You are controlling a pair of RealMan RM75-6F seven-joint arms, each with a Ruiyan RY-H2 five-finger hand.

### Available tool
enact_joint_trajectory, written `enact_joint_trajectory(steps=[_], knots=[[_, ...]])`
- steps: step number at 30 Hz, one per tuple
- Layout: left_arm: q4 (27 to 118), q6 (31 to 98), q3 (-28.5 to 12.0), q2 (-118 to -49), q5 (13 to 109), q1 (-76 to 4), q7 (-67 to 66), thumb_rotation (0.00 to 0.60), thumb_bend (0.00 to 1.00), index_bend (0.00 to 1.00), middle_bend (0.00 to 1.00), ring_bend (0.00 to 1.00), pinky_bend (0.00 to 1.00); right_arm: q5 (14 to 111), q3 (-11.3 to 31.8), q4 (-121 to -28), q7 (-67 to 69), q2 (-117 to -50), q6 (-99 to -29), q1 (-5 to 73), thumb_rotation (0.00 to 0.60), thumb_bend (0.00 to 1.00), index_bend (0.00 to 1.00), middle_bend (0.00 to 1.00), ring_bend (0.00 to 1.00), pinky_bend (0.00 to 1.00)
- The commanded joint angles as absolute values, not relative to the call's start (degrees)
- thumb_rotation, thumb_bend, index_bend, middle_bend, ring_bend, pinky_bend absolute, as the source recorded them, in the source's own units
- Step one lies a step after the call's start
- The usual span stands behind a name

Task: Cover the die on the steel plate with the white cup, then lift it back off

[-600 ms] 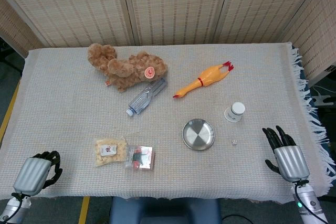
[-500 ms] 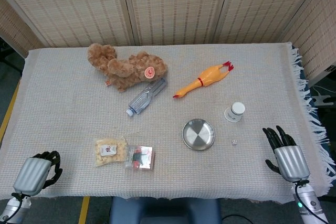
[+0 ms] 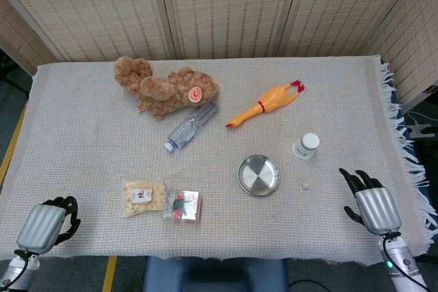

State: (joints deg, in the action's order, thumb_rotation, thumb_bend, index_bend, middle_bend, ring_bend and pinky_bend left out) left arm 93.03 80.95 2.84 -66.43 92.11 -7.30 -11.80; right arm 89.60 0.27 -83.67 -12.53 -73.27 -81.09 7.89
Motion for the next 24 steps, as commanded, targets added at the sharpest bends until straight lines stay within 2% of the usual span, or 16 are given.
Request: enact_joint_trajectory(steps=[1,5,9,16,24], knots=[[93.13,81.06,2.86,-66.35,92.14,-7.25,-11.81,0.6,0.37,0.28,0.42,0.42,0.57,89.49,0.58,-82.27,-11.7,-74.17,-79.99,8.66,0.6,0.07,0.26,0.61,0.49,0.65],[93.71,81.91,3.0,-66.07,92.75,-6.93,-12.19,0.6,0.37,0.28,0.43,0.42,0.57,89.07,0.85,-79.91,-9.6,-75.39,-77.46,10.12,0.6,0.07,0.36,0.76,0.63,0.79],[94.24,82.2,3.4,-65.98,93.51,-6.74,-13.16,0.6,0.37,0.28,0.43,0.42,0.57,90.89,1.54,-70.34,-2.72,-80.54,-76.07,12.96,0.6,0.07,0.43,0.84,0.71,0.88],[94.09,81.42,3.03,-65.92,92.28,-6.92,-12.66,0.6,0.37,0.28,0.43,0.42,0.57,90.47,1.14,-61.04,3.24,-85.17,-71.6,15.7,0.6,0.07,0.42,0.88,0.75,0.92],[93.98,81.0,3.05,-66.09,92.22,-7.1,-12.72,0.6,0.37,0.28,0.44,0.42,0.57,90.63,0.37,-57.66,10.28,-87.63,-67.66,18.4,0.6,0.07,0.42,0.9,0.77,0.94]])
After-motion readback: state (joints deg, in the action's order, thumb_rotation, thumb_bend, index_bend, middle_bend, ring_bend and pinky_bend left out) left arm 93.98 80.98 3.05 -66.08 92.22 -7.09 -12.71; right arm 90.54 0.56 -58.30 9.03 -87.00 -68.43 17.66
